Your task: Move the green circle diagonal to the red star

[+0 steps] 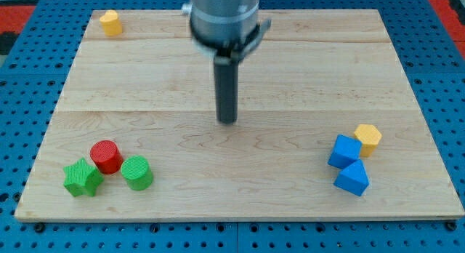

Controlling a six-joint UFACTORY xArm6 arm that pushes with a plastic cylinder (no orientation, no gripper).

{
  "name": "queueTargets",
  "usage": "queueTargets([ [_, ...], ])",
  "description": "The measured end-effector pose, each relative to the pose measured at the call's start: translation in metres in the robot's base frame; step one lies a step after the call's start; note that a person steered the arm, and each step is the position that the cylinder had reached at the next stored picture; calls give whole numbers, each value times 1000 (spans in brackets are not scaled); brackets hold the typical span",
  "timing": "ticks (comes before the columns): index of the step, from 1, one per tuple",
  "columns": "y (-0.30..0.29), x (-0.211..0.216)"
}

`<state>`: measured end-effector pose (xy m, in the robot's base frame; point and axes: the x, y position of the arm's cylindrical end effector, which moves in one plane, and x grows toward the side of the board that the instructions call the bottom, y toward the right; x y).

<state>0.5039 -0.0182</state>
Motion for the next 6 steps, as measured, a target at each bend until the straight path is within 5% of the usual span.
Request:
queueTargets([
  [1,-26,103],
  [2,-147,106],
  [4,11,7],
  [6,48,-92],
])
